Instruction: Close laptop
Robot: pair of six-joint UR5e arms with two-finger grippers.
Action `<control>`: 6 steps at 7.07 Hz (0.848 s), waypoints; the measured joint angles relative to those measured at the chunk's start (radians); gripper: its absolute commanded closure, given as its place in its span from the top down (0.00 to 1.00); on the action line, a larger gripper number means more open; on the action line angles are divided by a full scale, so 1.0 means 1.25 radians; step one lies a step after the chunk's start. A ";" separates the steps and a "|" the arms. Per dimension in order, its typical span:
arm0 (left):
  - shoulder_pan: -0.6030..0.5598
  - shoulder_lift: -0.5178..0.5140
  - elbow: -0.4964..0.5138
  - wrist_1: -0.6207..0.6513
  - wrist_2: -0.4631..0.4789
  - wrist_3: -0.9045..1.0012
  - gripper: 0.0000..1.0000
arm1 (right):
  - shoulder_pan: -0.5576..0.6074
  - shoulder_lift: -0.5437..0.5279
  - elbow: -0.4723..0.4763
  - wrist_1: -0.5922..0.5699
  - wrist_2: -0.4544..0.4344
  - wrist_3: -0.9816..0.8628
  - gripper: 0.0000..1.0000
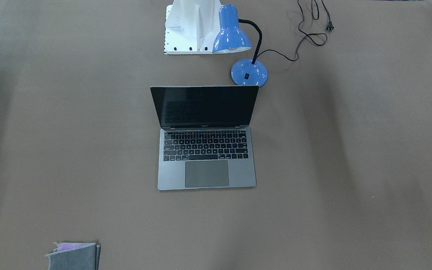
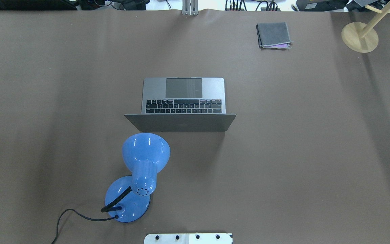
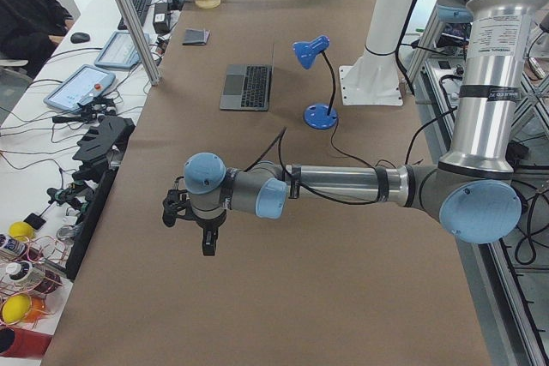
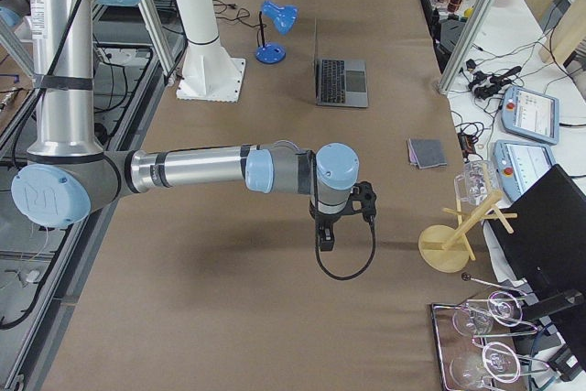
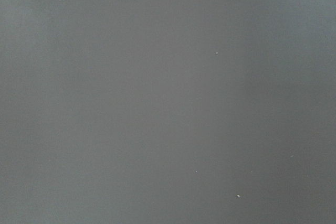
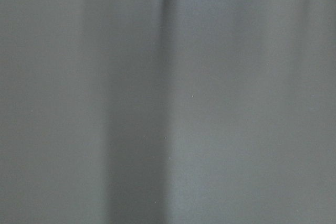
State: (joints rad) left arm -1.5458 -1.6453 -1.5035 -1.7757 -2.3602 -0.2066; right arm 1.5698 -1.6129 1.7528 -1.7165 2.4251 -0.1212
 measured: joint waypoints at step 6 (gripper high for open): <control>0.189 -0.094 -0.032 -0.145 0.006 -0.329 0.98 | -0.198 0.293 -0.085 0.025 0.020 0.361 1.00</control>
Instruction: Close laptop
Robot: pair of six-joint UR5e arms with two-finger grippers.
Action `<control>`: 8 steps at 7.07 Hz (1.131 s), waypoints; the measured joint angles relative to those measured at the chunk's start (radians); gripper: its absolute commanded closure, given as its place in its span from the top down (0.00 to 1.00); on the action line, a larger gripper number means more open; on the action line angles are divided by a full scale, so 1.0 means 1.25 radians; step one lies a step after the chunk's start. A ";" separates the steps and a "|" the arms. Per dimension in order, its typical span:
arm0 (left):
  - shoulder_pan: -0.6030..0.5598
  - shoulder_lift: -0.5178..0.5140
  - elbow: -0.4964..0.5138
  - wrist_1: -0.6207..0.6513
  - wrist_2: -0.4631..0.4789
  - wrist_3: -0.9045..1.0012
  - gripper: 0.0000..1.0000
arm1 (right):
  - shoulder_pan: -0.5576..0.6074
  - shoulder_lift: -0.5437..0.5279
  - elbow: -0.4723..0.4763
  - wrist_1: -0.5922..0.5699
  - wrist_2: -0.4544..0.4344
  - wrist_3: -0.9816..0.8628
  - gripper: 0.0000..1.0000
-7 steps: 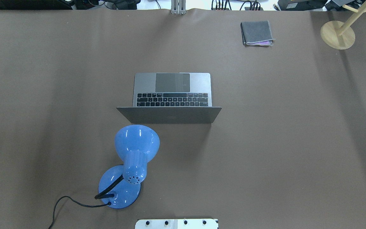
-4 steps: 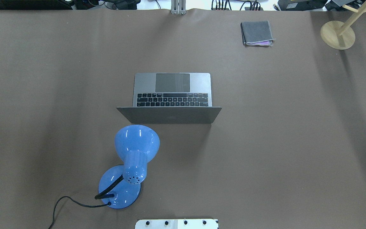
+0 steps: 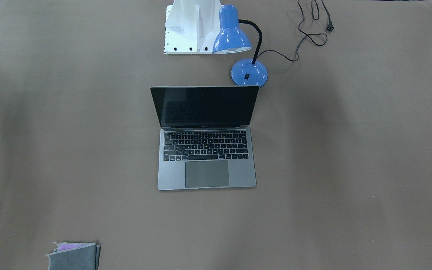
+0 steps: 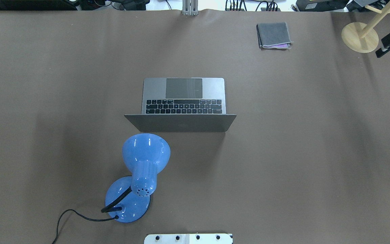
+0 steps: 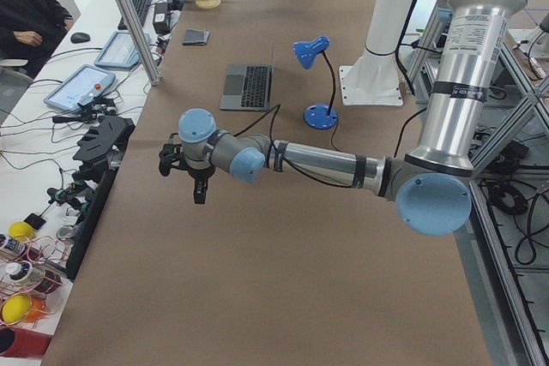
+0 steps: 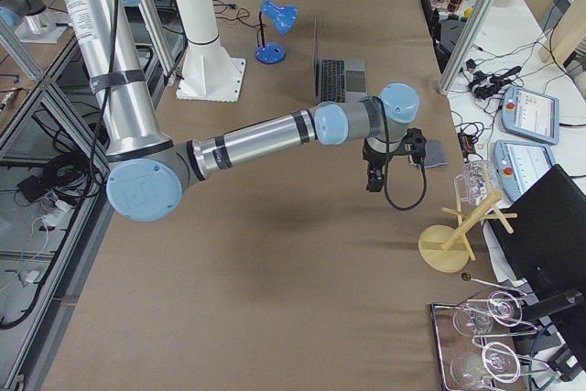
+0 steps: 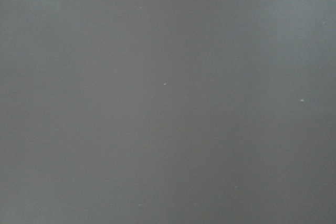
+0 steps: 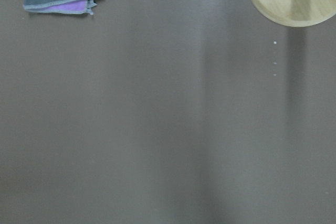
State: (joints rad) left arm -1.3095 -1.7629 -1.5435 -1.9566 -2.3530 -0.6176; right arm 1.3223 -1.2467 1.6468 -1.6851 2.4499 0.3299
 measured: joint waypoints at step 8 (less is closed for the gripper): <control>0.417 0.002 -0.251 -0.114 0.004 -0.536 0.00 | -0.323 -0.049 0.205 0.237 0.032 0.432 0.00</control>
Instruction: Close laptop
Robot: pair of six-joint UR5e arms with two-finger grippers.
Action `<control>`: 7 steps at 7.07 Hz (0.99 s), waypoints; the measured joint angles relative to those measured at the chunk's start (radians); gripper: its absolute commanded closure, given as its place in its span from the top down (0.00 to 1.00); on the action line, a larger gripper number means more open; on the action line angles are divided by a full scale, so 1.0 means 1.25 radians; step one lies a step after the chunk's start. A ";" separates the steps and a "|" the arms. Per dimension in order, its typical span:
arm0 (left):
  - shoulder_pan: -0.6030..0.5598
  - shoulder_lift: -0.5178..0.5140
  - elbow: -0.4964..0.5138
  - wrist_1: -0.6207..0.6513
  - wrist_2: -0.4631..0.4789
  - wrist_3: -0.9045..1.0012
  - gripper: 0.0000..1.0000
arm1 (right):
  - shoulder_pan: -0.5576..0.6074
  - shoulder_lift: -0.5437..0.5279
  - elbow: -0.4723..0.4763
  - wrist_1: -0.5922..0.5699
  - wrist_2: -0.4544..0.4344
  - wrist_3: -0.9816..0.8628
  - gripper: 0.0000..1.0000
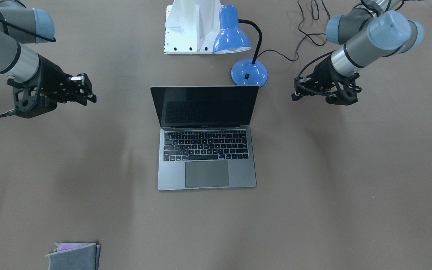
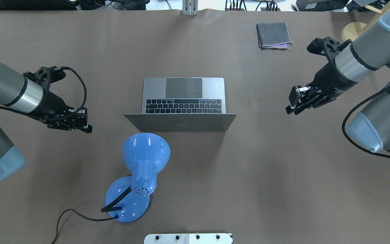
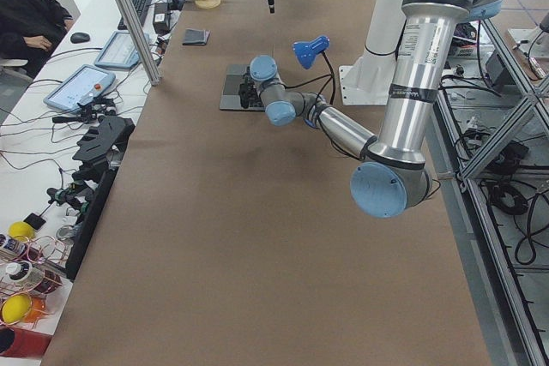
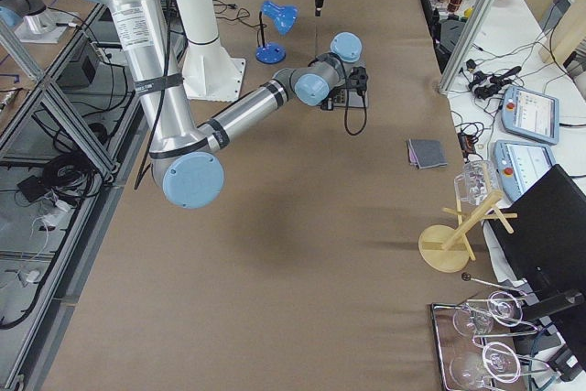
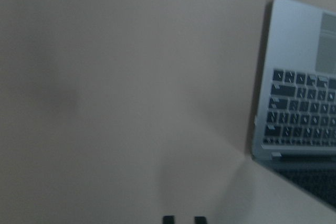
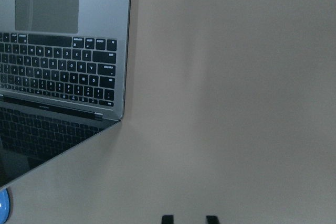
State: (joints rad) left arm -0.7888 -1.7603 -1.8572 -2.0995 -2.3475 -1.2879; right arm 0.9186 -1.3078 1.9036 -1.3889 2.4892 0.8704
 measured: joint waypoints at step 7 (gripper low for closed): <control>0.114 -0.125 0.022 0.002 0.001 -0.178 0.00 | -0.199 0.095 0.014 0.002 -0.095 0.176 0.00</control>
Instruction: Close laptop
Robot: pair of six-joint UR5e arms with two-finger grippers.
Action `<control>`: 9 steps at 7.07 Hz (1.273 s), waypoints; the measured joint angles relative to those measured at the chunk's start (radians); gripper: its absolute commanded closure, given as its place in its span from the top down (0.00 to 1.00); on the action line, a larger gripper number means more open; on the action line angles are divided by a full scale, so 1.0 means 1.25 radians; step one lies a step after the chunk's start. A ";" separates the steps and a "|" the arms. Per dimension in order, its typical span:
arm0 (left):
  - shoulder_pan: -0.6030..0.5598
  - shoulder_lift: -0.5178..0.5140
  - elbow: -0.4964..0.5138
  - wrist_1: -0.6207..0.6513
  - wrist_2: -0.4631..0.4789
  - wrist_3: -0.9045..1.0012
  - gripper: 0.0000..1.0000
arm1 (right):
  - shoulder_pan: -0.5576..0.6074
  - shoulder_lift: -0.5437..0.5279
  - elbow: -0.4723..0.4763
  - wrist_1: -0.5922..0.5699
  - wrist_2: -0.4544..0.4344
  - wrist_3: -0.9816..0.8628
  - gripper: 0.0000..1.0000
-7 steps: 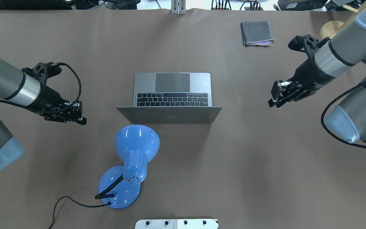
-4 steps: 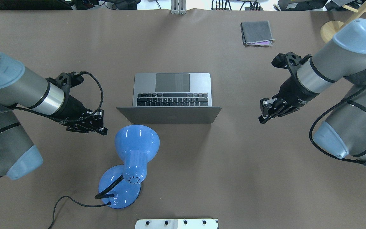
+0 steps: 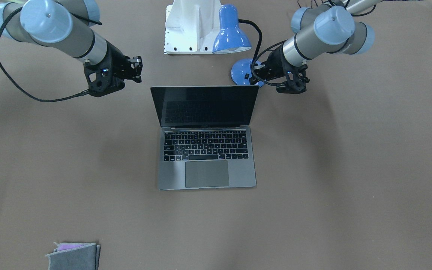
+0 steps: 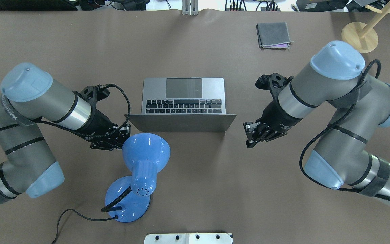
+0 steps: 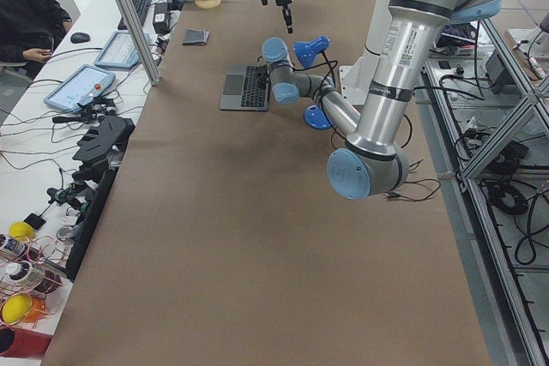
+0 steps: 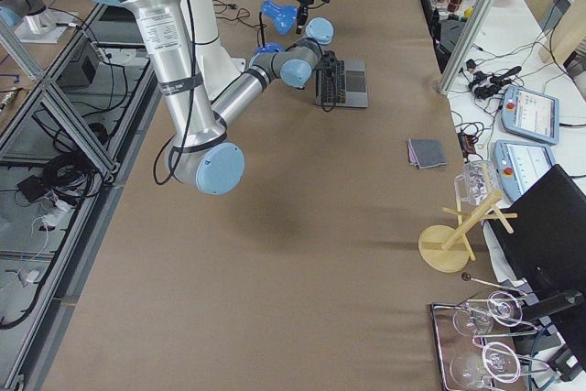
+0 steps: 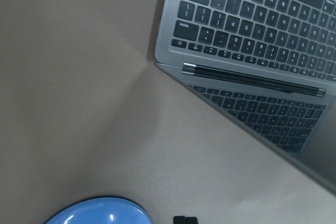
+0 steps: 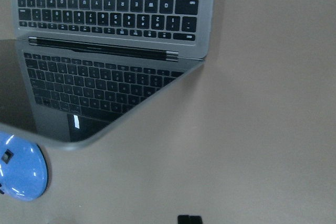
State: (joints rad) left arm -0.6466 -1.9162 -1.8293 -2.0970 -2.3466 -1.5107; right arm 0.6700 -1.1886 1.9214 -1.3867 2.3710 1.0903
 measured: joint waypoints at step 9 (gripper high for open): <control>-0.010 -0.112 0.072 -0.003 0.033 -0.036 0.00 | -0.007 0.165 -0.099 -0.003 -0.147 0.053 0.00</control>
State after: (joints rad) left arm -0.6597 -2.0562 -1.7393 -2.1001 -2.3050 -1.5561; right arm 0.6613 -0.9822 1.7975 -1.3910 2.1870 1.1565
